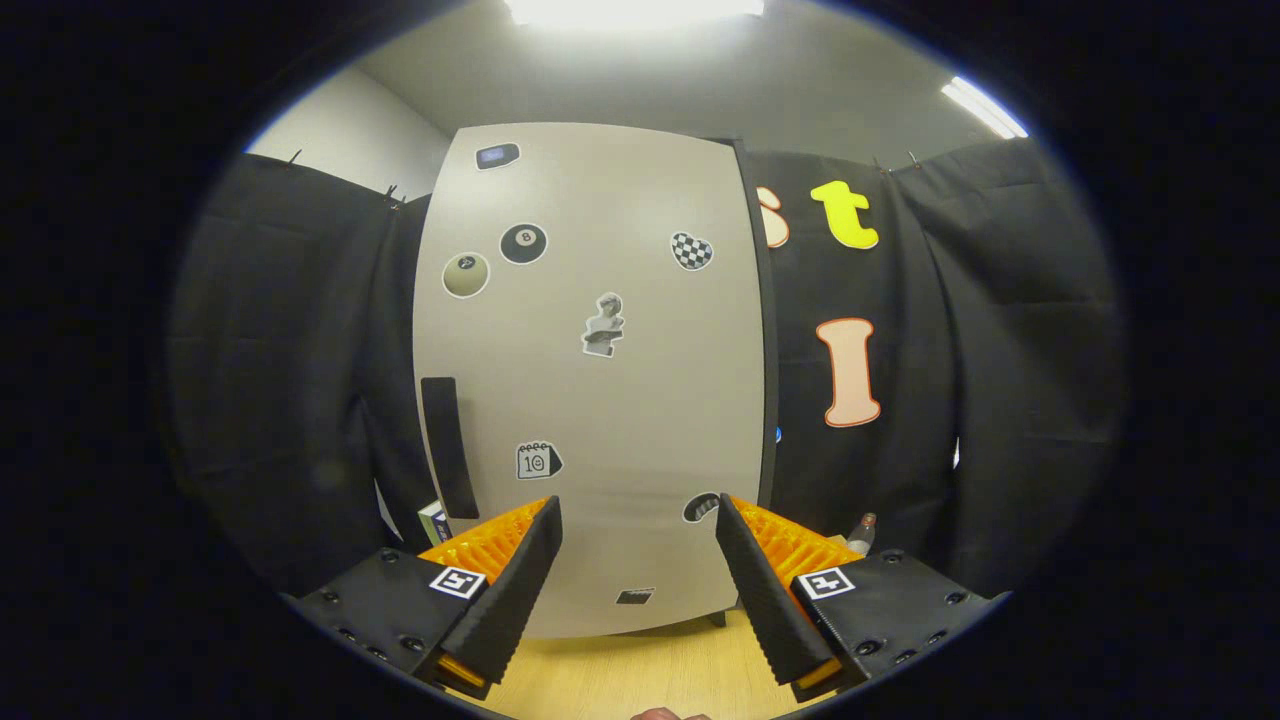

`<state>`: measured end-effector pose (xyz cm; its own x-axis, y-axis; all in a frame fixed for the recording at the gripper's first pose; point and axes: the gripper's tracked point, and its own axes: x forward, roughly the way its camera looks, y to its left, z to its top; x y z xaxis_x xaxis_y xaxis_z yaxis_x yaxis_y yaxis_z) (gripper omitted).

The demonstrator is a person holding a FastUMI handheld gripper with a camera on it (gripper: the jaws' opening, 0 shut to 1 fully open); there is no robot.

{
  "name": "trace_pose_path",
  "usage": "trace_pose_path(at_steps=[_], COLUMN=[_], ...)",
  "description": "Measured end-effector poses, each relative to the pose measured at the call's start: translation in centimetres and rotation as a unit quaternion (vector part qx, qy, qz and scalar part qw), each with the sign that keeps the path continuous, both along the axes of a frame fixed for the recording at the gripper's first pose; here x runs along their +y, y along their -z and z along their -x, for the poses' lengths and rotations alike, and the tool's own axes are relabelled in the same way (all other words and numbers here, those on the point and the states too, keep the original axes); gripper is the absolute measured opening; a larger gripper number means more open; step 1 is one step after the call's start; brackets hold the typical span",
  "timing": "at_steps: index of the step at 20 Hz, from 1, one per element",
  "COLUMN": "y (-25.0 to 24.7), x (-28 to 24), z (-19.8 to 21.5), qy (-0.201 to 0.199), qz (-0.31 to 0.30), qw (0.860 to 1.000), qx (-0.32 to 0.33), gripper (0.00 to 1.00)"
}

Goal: Open the shoe cabinet door, grab the shoes and put them into the shoe cabinet, then close the shoe cabinet door.

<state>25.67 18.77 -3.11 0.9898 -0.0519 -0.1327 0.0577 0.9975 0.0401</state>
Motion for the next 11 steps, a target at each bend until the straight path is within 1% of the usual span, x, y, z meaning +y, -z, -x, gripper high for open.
trace_pose_path(at_steps=[4,7,9,11], y=[0.8,0.0,-0.1,-0.3], x=[-0.5,-0.5,-0.6,-0.3], z=[0.2,0.6,1.0,1.2], qy=[0.004,0.012,0.019,0.012], qz=[-0.001,-0.006,0.004,0.018], qw=[1.000,1.000,1.000,1.000], qx=[0.016,0.013,0.015,0.019], gripper=[0.97,0.97,0.96,0.96])
